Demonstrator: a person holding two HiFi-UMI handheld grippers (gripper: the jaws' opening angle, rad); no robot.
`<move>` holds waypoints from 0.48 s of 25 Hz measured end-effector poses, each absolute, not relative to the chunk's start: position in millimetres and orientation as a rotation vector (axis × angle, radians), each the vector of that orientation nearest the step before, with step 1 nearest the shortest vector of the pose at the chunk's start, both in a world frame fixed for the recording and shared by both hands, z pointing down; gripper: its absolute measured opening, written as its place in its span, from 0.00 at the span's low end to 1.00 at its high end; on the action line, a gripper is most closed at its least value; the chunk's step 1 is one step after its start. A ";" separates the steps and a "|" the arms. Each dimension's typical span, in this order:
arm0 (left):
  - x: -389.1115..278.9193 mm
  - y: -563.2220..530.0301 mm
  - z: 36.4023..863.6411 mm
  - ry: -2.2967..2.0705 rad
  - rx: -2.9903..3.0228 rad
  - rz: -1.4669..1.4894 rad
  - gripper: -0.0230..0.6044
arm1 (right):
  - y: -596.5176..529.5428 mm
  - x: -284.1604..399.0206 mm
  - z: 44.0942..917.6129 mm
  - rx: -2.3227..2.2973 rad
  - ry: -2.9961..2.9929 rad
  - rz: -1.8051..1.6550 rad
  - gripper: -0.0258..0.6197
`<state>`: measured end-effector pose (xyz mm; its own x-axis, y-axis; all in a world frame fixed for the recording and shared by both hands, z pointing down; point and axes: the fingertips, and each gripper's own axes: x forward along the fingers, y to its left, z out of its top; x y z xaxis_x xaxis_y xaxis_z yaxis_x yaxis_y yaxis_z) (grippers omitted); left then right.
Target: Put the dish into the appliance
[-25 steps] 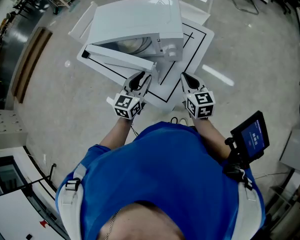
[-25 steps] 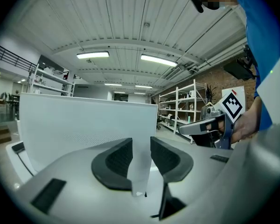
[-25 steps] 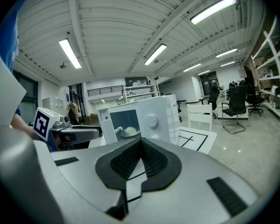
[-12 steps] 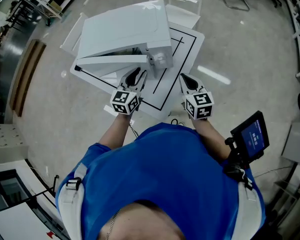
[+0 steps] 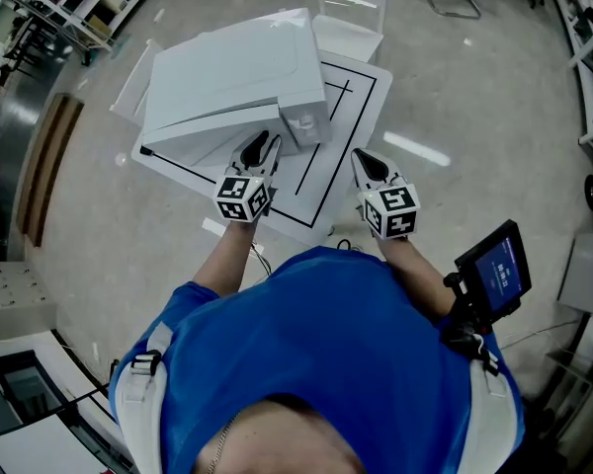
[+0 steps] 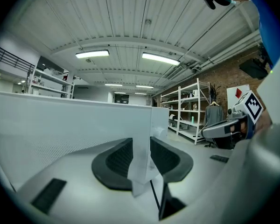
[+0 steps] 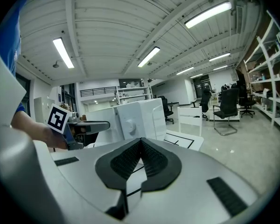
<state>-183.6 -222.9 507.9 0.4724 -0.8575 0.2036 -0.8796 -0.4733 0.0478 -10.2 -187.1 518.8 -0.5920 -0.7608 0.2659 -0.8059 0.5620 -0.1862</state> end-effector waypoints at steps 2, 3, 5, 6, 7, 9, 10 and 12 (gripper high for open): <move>-183.0 -222.1 509.0 -1.524 2.570 0.233 0.24 | -187.5 -8.6 520.1 1.336 -2.635 0.434 0.04; -182.6 -222.2 508.9 -1.523 2.569 0.234 0.24 | -187.7 -8.4 520.3 1.337 -2.635 0.435 0.04; -181.7 -223.1 508.6 -1.521 2.569 0.237 0.24 | -188.3 -8.9 520.3 1.336 -2.635 0.437 0.04; -180.5 -224.1 509.2 -1.519 2.570 0.239 0.24 | -188.9 -8.6 520.8 1.335 -2.636 0.438 0.04; -178.7 -225.1 510.2 -1.518 2.570 0.242 0.24 | -189.5 -7.6 521.7 1.334 -2.637 0.439 0.04; -175.6 -226.4 511.9 -1.516 2.569 0.246 0.24 | -189.6 -5.6 523.6 1.333 -2.638 0.443 0.04; -175.2 -226.5 512.8 -1.514 2.568 0.248 0.24 | -189.1 -5.5 524.7 1.333 -2.638 0.446 0.04; -175.8 -226.9 514.7 -1.511 2.568 0.251 0.24 | -188.1 -6.1 527.0 1.336 -2.637 0.449 0.04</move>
